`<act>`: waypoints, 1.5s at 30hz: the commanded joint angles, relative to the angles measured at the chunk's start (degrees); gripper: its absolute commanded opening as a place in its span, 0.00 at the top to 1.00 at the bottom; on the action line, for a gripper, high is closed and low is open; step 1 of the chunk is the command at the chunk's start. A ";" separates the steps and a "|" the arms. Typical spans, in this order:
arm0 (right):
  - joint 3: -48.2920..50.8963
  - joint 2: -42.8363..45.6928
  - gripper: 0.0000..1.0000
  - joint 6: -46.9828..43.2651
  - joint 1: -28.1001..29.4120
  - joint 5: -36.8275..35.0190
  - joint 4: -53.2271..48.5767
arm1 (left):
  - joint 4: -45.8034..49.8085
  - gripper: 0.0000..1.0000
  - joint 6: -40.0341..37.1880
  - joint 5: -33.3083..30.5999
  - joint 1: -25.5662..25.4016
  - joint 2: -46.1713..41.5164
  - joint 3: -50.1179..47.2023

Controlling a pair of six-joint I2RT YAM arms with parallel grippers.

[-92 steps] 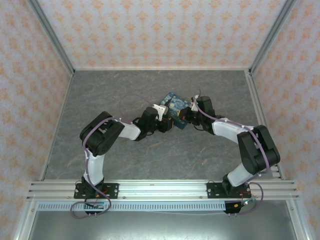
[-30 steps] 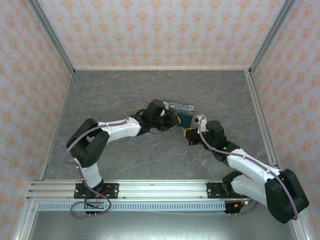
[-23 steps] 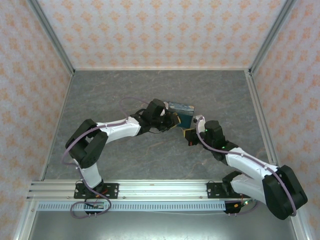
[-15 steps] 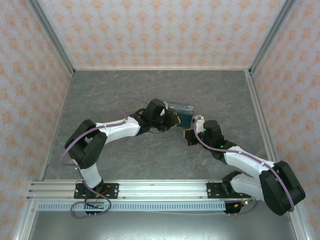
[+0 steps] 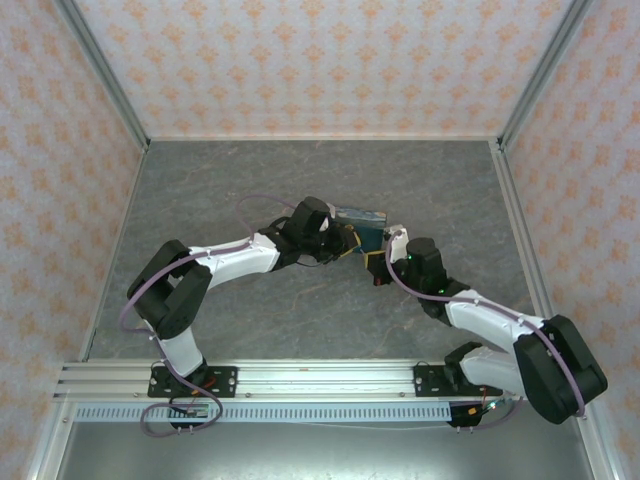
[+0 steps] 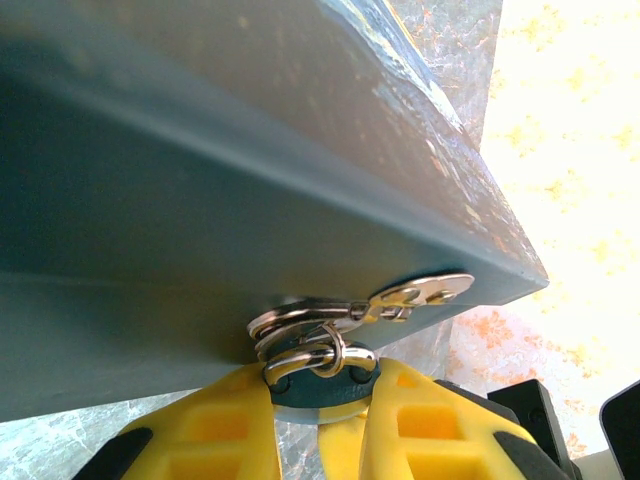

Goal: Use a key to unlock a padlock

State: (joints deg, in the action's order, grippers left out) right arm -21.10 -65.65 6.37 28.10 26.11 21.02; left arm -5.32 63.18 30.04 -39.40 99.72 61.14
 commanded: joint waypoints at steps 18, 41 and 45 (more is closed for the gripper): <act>-2.24 -1.33 1.00 -0.31 0.40 2.48 3.68 | -0.36 0.91 -0.70 0.90 -0.42 -2.39 2.32; -1.11 -4.65 1.00 1.98 0.40 1.72 14.59 | -1.73 0.91 0.00 3.17 -0.68 -2.95 2.01; -1.73 -6.11 1.00 1.76 0.36 2.67 16.33 | -2.44 0.91 0.28 3.88 -0.80 -3.15 1.64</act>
State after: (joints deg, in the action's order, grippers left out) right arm -21.54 -71.11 8.10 28.21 27.75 29.28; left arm -5.23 63.20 29.32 -38.83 99.46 61.14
